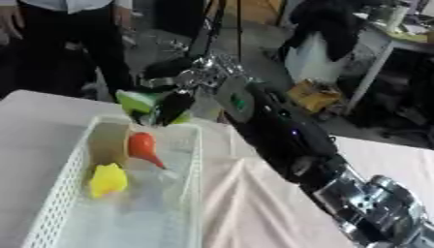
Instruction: Pick up objects on the table and place them in the box.
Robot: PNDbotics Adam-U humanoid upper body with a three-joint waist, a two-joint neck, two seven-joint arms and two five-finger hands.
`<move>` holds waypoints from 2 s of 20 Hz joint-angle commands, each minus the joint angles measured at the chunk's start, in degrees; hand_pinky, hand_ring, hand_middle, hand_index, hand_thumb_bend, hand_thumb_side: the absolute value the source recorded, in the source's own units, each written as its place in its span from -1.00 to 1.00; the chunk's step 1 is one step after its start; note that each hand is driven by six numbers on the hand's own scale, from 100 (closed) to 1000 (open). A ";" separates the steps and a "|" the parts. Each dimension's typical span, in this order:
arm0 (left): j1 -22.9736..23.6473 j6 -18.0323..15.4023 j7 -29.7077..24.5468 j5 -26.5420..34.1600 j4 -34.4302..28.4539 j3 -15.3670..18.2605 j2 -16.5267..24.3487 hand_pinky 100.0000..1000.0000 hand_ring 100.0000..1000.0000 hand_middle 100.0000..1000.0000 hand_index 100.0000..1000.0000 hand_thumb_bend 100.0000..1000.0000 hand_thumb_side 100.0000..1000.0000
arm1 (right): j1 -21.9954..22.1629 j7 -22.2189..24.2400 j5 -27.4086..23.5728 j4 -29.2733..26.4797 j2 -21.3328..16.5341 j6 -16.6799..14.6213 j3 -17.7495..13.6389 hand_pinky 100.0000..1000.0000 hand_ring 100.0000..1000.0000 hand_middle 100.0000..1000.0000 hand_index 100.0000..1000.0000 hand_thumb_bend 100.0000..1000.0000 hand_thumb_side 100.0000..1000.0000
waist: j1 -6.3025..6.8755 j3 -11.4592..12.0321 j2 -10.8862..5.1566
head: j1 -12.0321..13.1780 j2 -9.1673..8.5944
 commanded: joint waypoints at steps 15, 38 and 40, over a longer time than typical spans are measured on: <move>-1.29 -0.05 0.00 0.07 -0.85 0.15 -0.32 0.97 0.80 1.00 0.83 -0.98 1.00 | 3.08 -4.85 11.37 1.00 6.73 -4.13 -3.16 0.58 0.21 -0.40 -0.16 -1.00 0.14 | 0.78 0.78 0.12 | -4.60 -2.70; -1.07 -0.14 -0.09 -0.14 -0.85 0.13 -0.51 0.98 0.80 1.00 0.83 -0.98 1.00 | 3.15 0.49 19.59 0.89 6.48 -5.26 -2.57 1.00 1.00 0.98 1.00 0.61 0.22 | 1.37 0.22 0.69 | -5.25 -1.65; -1.05 -0.14 -0.08 -0.14 -0.85 0.14 -0.54 0.98 0.80 1.00 0.83 -0.98 1.00 | 3.17 0.23 20.10 0.88 6.44 -5.04 -2.67 1.00 1.00 1.00 1.00 0.67 0.21 | 1.42 0.22 0.74 | -5.19 -1.38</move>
